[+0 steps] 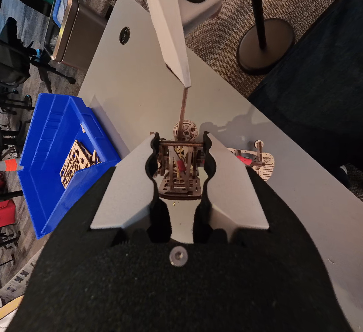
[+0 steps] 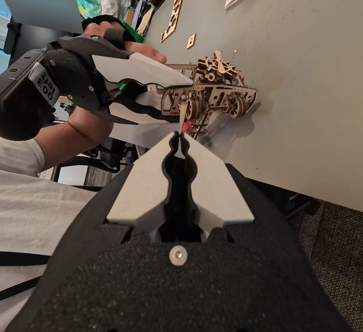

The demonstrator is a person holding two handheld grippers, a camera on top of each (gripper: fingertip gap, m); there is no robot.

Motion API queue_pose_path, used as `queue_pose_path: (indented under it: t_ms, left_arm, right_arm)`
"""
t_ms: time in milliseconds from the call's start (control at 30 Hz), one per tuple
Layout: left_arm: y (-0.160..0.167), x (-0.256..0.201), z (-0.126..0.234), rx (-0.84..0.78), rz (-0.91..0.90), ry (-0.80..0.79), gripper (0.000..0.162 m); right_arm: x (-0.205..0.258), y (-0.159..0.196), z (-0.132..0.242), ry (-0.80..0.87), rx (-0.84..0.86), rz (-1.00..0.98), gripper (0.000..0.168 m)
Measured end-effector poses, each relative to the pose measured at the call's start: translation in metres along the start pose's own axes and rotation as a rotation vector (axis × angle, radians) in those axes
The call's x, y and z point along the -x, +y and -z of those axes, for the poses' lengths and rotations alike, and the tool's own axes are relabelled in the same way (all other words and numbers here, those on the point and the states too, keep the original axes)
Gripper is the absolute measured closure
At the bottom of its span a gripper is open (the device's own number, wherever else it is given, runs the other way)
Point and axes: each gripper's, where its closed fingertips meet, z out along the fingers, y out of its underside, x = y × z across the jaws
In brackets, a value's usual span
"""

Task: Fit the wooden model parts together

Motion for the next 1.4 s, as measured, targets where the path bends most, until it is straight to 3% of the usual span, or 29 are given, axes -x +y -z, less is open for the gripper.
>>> queue_pose_path:
  t_ms: [1400]
  left_arm:
    - [-0.005, -0.003, -0.001, -0.038, -0.004, -0.003, 0.12]
  right_arm:
    - [0.005, 0.0, 0.008, -0.001, -0.05, 0.081, 0.167]
